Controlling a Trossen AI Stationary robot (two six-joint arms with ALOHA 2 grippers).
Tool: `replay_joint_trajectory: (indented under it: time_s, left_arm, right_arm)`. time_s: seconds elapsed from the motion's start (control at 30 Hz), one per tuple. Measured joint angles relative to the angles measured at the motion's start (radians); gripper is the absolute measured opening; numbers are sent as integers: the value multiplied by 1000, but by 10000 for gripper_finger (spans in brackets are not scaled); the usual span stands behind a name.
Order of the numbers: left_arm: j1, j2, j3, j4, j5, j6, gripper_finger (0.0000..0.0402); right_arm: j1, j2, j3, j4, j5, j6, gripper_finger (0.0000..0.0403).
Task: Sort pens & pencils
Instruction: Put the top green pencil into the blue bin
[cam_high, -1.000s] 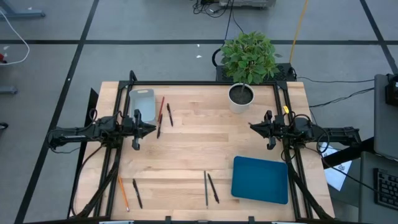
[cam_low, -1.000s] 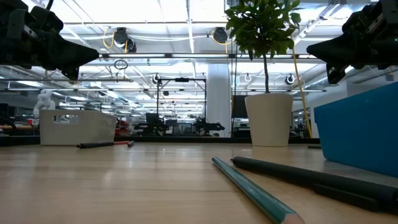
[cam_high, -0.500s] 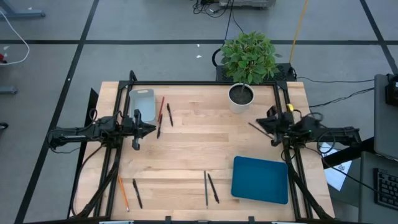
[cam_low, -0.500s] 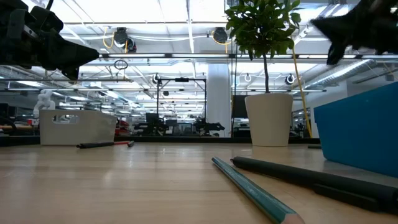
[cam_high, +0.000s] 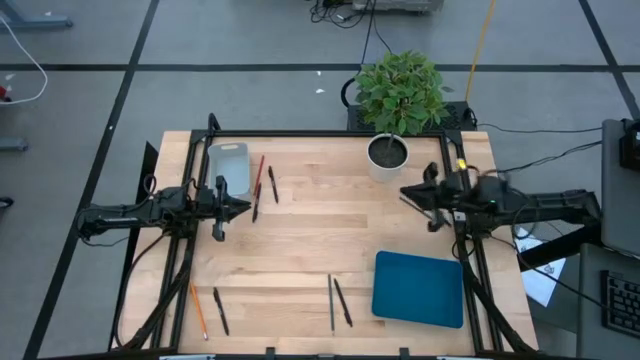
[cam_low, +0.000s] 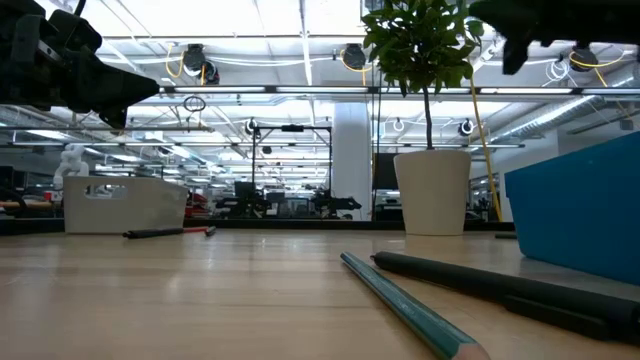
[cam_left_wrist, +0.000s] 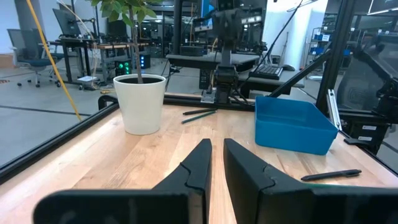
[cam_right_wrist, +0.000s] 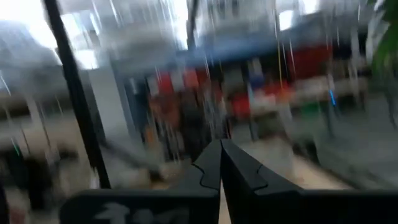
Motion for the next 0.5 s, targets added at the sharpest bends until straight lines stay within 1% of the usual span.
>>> replay_joint_trajectory:
  time_s: [0.07, 0.17, 0.33, 0.5]
  left_arm:
    - [0, 0, 0, 0, 0, 0, 47]
    - [0, 0, 0, 0, 0, 0, 47]
    - [0, 0, 0, 0, 0, 0, 47]
    - [0, 0, 0, 37, 0, -7, 47]
  right_arm:
    - [0, 49, 18, -39, -1, -3, 0]
    - [0, 103, 18, -19, -1, -3, 0]
    - [1, 118, 15, -20, -6, -1, 0]
    - [1, 119, 15, -21, -98, -59, 0]
